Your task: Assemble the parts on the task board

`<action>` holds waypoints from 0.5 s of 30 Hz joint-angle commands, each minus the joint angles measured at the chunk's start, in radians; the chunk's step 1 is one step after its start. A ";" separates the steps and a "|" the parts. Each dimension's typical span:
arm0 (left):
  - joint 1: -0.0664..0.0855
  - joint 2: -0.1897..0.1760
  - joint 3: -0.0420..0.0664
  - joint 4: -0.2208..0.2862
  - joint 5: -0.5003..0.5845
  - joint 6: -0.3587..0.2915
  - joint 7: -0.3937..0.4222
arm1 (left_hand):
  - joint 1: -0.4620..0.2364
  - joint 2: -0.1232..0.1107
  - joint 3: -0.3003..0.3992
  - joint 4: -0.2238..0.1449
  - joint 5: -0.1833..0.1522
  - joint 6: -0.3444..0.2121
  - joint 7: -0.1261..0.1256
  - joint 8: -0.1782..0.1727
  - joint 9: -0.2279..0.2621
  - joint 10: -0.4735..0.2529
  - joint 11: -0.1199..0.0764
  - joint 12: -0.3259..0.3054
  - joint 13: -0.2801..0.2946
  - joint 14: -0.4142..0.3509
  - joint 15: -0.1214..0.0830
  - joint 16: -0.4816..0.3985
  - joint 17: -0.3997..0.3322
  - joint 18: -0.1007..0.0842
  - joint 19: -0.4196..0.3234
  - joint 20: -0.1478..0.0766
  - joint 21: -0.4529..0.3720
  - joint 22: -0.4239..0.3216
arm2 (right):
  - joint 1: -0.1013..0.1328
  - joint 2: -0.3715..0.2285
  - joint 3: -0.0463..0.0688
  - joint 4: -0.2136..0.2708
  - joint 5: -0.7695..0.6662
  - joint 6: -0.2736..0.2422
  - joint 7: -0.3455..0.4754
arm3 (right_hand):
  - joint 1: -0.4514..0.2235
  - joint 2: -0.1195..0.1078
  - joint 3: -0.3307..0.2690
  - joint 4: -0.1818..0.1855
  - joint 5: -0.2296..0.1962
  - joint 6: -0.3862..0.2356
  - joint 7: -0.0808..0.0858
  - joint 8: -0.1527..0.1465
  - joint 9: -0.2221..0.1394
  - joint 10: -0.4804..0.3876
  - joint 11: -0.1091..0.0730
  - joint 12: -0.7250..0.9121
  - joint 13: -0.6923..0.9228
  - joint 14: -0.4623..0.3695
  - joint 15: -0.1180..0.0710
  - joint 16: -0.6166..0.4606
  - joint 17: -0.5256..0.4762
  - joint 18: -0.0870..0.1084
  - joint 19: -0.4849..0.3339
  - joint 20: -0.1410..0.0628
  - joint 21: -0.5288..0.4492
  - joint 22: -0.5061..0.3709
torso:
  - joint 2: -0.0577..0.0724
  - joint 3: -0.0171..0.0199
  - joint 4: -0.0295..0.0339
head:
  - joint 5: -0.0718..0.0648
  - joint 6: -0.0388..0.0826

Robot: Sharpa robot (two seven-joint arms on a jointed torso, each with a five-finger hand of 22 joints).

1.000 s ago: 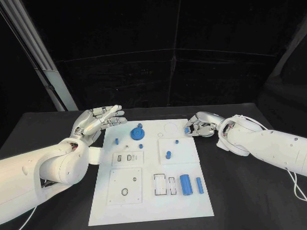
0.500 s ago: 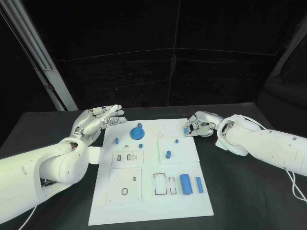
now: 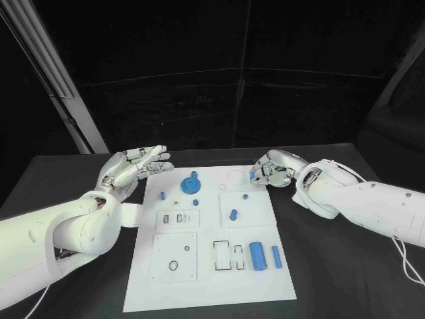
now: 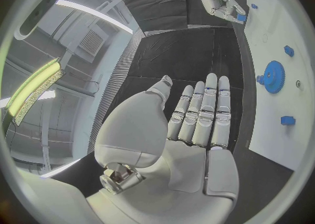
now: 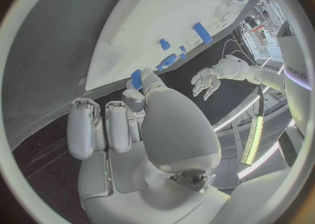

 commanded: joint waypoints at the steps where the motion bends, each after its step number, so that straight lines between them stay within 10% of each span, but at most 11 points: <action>1: 0.001 -0.003 0.001 -0.005 0.000 0.001 -0.002 | -0.001 0.012 0.000 -0.003 0.004 0.003 0.022 -0.006 -0.001 0.004 0.004 -0.002 -0.001 0.006 -0.002 -0.007 -0.002 0.015 0.007 0.002 -0.006 -0.001 | 0.003 0.002 0.001 0.051 -0.004 -0.075 -0.114 | -0.008 0.001 -0.001 0.004 0.004 0.017 -0.010 0.000 0.003 0.008 -0.002 0.010 0.009 0.049 -0.006 0.002 0.000 -0.013 0.002 -0.003 0.006 0.037 | -0.007 -0.0011 0.0015 | 0.002 0.004; 15: 0.000 0.011 0.001 -0.035 0.000 0.000 -0.005 | -0.001 0.012 0.001 -0.004 0.004 0.003 0.022 -0.006 -0.001 0.004 0.004 -0.003 -0.001 0.006 -0.002 -0.007 -0.002 0.015 0.007 0.002 -0.006 -0.001 | 0.003 0.136 0.002 0.116 -0.148 -0.048 -0.187 | -0.006 0.002 0.009 -0.002 0.019 0.008 -0.007 -0.011 0.002 0.012 -0.001 0.024 0.026 0.050 -0.006 0.004 0.002 -0.013 0.003 -0.004 0.007 0.038 | -0.036 -0.0047 0.0067 | 0.032 -0.032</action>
